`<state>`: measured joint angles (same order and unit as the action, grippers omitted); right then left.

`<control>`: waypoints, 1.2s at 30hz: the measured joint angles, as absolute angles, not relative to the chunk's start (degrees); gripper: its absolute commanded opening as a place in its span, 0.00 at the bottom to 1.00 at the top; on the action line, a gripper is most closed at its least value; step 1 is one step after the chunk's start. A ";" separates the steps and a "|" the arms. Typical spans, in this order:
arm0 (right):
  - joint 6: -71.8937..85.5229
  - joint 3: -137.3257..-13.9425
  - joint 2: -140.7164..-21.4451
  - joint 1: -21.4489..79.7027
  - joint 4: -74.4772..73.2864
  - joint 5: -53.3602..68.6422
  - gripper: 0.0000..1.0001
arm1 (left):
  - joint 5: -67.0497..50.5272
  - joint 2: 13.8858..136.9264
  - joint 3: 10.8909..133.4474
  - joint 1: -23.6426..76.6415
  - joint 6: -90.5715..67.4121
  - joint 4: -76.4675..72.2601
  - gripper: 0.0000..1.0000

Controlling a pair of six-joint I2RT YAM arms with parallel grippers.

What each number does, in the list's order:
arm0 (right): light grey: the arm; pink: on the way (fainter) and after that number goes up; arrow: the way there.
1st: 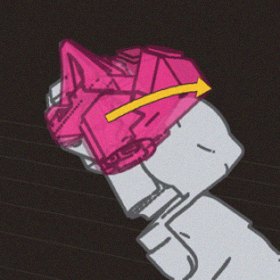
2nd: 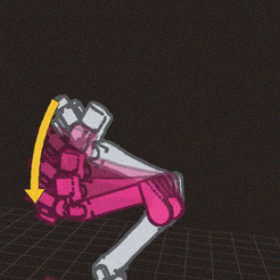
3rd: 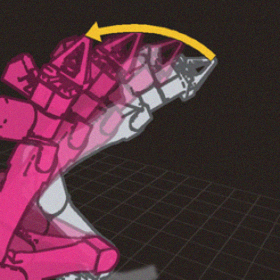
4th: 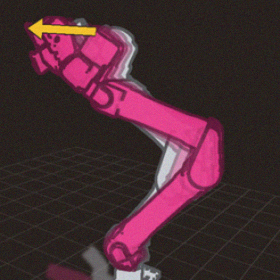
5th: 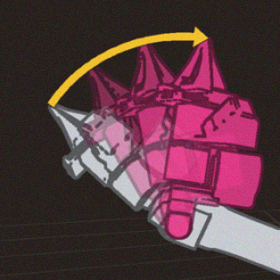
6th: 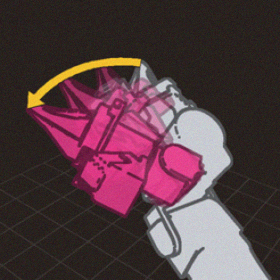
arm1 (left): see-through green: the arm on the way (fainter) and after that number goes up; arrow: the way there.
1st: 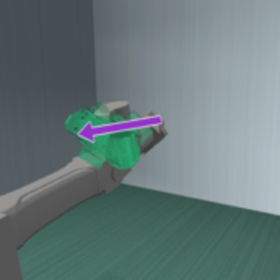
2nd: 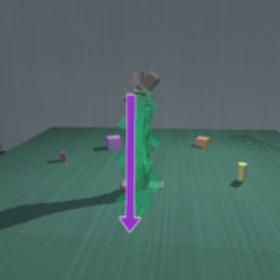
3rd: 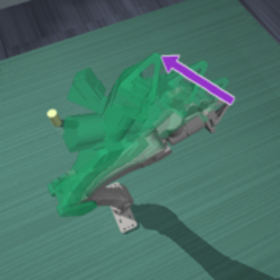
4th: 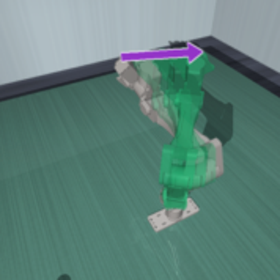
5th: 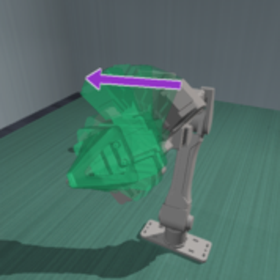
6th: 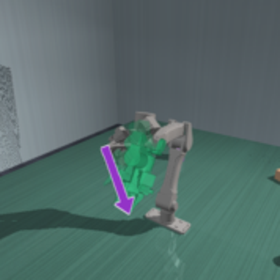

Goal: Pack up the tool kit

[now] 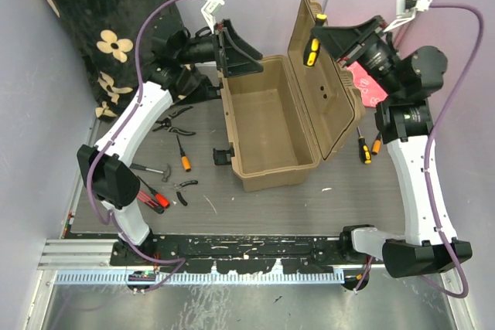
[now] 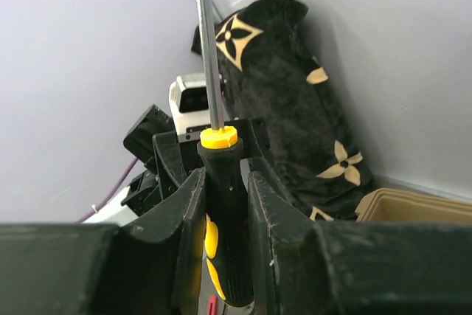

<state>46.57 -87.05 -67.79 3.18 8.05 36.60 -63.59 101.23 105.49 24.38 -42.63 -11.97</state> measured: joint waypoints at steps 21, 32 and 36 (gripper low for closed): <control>34.72 -85.17 -72.82 19.05 1.45 26.17 0.01 | -58.96 102.00 106.41 29.41 -41.04 -12.25 0.69; 34.11 -83.44 -72.97 20.71 1.21 24.58 0.01 | -58.26 102.00 105.49 31.14 -40.97 -12.36 0.13; 33.50 -83.31 -73.01 20.80 1.26 24.12 0.01 | -58.08 102.00 105.30 31.22 -41.43 -12.32 0.00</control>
<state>33.50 -83.31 -73.01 20.80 1.26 24.12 -58.08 102.00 105.30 31.22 -41.43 -12.32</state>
